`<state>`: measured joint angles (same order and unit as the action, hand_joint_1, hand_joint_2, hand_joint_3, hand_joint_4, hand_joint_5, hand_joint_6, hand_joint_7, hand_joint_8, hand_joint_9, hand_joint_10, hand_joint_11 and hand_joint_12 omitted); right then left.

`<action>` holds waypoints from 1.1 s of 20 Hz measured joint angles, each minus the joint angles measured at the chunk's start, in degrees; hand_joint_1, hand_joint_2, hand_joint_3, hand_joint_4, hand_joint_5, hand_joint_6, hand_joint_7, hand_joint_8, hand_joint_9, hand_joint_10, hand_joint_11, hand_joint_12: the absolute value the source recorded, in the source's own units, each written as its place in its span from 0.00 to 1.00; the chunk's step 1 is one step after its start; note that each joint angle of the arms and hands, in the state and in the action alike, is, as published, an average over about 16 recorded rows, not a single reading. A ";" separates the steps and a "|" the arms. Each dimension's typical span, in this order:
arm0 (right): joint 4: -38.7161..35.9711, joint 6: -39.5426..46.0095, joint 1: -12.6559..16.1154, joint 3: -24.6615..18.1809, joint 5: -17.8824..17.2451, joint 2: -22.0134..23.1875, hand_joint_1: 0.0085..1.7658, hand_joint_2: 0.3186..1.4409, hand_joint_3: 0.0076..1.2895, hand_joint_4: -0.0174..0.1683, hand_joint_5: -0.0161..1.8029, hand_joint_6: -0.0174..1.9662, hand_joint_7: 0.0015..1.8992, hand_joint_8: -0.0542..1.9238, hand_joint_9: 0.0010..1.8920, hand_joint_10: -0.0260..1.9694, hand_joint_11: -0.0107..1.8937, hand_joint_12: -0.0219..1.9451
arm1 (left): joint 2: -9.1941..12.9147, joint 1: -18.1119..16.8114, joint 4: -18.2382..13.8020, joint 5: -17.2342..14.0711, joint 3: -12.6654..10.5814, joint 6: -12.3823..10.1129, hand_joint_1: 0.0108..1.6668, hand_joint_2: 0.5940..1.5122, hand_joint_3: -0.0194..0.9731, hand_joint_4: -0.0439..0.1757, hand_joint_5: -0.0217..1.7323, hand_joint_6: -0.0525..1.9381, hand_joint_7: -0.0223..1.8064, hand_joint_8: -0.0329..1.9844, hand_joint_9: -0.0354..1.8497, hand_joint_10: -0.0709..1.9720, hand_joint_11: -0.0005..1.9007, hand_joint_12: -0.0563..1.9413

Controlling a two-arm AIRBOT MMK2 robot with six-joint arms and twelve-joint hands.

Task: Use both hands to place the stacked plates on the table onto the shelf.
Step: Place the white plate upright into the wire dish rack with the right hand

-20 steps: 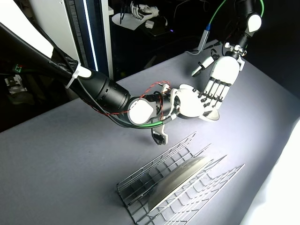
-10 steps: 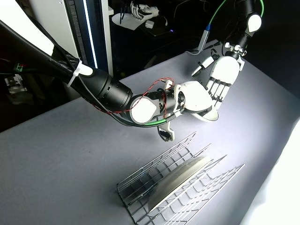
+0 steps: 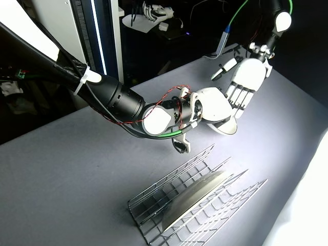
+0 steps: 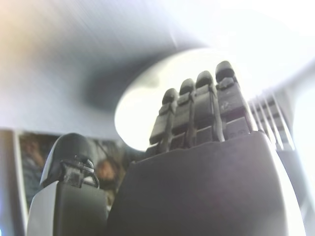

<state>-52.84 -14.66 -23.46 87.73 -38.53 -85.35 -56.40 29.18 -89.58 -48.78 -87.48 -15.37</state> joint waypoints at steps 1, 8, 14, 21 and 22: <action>0.06 0.01 0.13 -0.17 -0.04 0.16 0.76 0.52 0.00 0.09 0.56 0.31 0.59 0.21 0.60 0.32 0.48 0.72 | 0.55 -0.81 -0.01 -0.19 0.06 -0.03 0.00 0.64 0.04 0.21 0.01 0.03 0.02 0.02 0.03 0.04 0.01 0.03; 1.32 0.01 1.71 -3.04 -0.05 2.82 0.75 0.52 0.00 0.09 0.58 0.32 0.61 0.25 0.61 0.37 0.47 0.72 | 5.25 -4.80 0.03 -0.75 1.02 -0.14 0.00 0.64 0.04 0.23 0.02 0.03 0.02 0.02 0.03 0.04 0.01 0.03; 3.96 0.02 4.04 -7.54 0.31 6.88 0.75 0.54 0.00 0.09 0.58 0.36 0.62 0.31 0.59 0.45 0.47 0.71 | 9.13 -6.71 -1.46 -0.55 2.47 1.45 0.00 0.64 0.04 0.23 0.02 0.03 0.02 0.02 0.03 0.04 0.01 0.03; 7.84 0.22 6.56 -12.95 1.20 11.79 0.75 0.56 0.00 0.07 0.59 0.35 0.63 0.37 0.59 0.49 0.47 0.73 | 11.71 -8.52 -3.14 -0.12 3.93 5.68 0.00 0.63 0.04 0.22 0.02 0.03 0.02 0.02 0.03 0.04 0.01 0.03; 8.36 0.27 6.87 -13.57 1.33 12.35 0.76 0.56 0.00 0.07 0.58 0.36 0.63 0.37 0.58 0.50 0.46 0.73 | 11.89 -8.74 -3.37 -0.05 4.04 6.31 0.00 0.63 0.04 0.22 0.02 0.03 0.02 0.02 0.03 0.04 0.01 0.03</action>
<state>-44.48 -14.38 -16.58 74.17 -37.21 -73.00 -44.51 20.44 -92.96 -48.83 -83.44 -9.07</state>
